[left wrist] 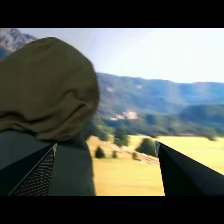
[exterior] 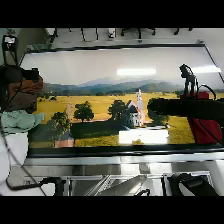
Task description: Fold the shirts.
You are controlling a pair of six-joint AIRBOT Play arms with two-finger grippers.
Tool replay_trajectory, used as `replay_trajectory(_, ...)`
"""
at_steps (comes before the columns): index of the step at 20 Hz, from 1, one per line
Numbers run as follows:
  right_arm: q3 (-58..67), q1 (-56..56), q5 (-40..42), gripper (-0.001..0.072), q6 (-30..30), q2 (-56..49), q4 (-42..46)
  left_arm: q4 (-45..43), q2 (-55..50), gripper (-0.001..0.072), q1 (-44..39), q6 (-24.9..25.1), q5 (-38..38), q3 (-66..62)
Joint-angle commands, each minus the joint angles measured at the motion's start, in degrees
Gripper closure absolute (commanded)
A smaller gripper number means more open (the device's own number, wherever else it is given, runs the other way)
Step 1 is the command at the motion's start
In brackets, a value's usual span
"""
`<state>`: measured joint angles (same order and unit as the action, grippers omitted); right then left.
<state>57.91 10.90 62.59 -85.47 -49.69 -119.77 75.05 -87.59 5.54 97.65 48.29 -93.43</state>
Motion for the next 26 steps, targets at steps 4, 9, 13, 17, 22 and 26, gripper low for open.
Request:
replay_trajectory(4, -0.02, 0.04, -0.02, 0.0689, 0.00, -0.02, 0.00, -12.50, -36.11, 0.0008, 4.22, 1.11, -5.35, -25.90)
replay_trajectory(9, -0.02, 0.04, -0.02, 0.0689, 0.02, -0.02, 0.00, -14.32, -41.24, 0.0009, 5.84, 1.07, -18.32, -20.15)
replay_trajectory(13, -0.02, 0.04, -0.02, 0.0688, 0.02, -0.04, 0.00, -15.43, -44.85, 0.0065, 9.05, 0.92, -15.72, -24.35)
replay_trajectory(17, -0.02, 0.04, 0.00, 0.0689, 0.02, -0.04, -0.02, -15.34, -43.19, 0.0687, 9.70, 0.92, -14.78, -24.44)
replay_trajectory(22, -0.02, 0.04, -0.02, 0.0689, 0.02, -0.04, 0.00, -15.30, -33.99, 0.0688, 6.21, 0.83, -14.88, -24.44)
replay_trajectory(26, -0.02, 0.04, -0.02, 0.0689, 0.02, -0.04, 0.00, -14.93, -21.35, 0.0688, 1.73, -3.15, -14.75, -24.44)
